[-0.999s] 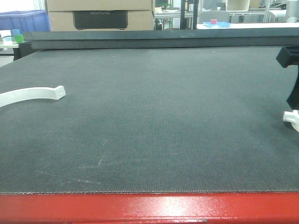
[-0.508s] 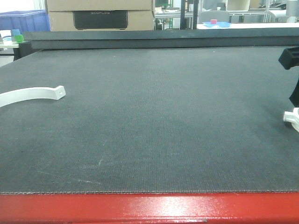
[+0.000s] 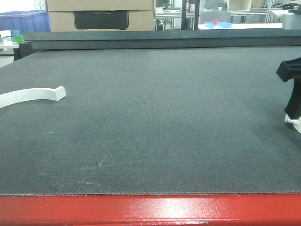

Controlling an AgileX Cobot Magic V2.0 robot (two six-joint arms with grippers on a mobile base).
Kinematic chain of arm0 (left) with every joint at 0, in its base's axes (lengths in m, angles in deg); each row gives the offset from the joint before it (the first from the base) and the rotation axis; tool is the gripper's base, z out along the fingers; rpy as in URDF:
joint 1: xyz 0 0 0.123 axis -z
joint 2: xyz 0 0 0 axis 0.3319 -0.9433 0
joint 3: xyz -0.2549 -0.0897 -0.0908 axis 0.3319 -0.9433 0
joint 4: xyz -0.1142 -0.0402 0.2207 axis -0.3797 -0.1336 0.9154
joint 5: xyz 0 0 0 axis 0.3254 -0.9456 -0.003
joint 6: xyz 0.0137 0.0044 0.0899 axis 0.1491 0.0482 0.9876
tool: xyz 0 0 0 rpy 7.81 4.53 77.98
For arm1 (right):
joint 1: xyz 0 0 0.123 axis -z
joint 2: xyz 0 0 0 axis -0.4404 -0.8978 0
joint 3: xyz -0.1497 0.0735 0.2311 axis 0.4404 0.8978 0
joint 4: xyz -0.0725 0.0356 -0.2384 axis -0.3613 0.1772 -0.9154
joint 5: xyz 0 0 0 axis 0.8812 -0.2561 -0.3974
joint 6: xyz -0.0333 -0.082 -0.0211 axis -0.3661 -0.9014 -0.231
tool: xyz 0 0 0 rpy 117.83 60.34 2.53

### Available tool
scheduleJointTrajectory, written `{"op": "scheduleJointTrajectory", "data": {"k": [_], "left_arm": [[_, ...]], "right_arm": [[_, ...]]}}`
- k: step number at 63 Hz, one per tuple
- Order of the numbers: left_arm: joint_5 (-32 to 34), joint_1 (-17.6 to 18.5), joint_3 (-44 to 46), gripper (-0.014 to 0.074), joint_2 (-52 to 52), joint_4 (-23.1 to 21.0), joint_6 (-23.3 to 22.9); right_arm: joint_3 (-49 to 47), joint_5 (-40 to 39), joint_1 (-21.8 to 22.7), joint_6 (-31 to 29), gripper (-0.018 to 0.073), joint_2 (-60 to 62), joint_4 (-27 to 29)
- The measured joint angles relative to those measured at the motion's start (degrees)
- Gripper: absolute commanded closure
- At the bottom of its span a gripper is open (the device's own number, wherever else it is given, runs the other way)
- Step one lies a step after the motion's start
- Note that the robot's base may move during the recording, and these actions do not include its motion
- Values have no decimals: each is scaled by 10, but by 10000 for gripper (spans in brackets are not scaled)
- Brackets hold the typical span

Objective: Grab PVC pipe and place in blue bin
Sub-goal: 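Grasp the white curved pipe nearest the right gripper with the right gripper, then grasp the other white curved pipe with the left gripper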

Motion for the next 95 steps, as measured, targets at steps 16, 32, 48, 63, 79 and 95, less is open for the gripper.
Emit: {"op": "scheduleJointTrajectory", "data": {"k": [16,32,48,63,79,95], "left_arm": [[23,0,0,414,-3,0,0],[32,0,0,414,-3,-1,0],[33,0,0,414,-3,-1,0],[33,1,0,414,-3,-1,0],[33,1,0,414,-3,-1,0],[10,1,0,414,-3,-1,0]], "right_arm": [[0,-5,0,0,315,-34,0],[0,-18,0,-1,315,-47,-2],[-7,-13,0,-1,466,-58,-7],[-9,-19,0,-1,727,-59,-6],[-9,-19,0,-2,727,-53,-1],[-4,-4,0,-1,727,32,11]]}}
